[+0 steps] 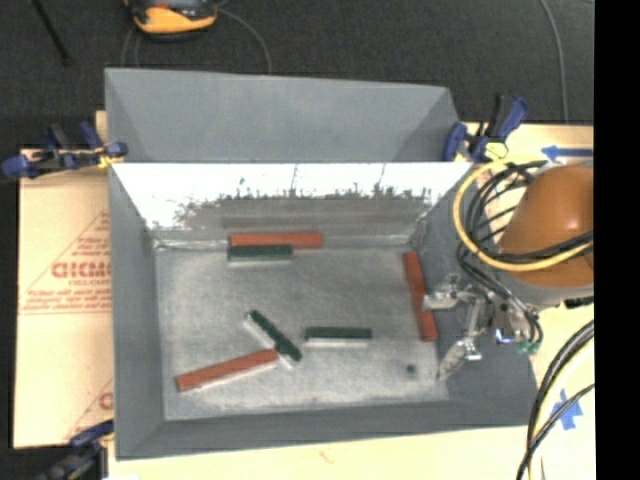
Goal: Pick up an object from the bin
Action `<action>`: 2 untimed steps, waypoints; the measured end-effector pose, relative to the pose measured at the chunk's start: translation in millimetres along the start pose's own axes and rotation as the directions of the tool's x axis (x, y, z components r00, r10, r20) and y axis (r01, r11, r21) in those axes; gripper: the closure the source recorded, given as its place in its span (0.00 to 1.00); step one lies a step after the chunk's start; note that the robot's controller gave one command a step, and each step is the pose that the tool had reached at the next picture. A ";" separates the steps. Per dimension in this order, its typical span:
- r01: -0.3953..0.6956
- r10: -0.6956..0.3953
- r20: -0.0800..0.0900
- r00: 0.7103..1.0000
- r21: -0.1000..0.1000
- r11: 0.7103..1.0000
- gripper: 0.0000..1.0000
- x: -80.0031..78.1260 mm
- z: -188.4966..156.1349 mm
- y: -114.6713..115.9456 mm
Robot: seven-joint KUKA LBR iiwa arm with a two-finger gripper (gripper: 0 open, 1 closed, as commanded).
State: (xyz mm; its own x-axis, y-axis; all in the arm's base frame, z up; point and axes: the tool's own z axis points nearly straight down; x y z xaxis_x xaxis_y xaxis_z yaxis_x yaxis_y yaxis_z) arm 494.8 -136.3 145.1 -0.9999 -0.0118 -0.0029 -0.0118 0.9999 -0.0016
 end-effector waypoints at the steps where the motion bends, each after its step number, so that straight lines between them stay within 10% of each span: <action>1: 0.001 -0.001 0.000 1.000 0.000 1.000 0.00 0.0 0.0 0.0; 2: 0.050 -0.050 0.004 0.999 0.002 0.999 0.00 -28.7 26.4 40.8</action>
Offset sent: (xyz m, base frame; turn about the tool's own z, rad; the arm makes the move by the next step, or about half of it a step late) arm 0.0508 0.0838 -0.0520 -0.1111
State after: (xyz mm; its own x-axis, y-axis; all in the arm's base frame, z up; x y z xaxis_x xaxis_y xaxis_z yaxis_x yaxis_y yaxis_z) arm 523.1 -95.3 118.8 -0.9980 -0.0621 -0.0070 -0.0621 0.9981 -0.0036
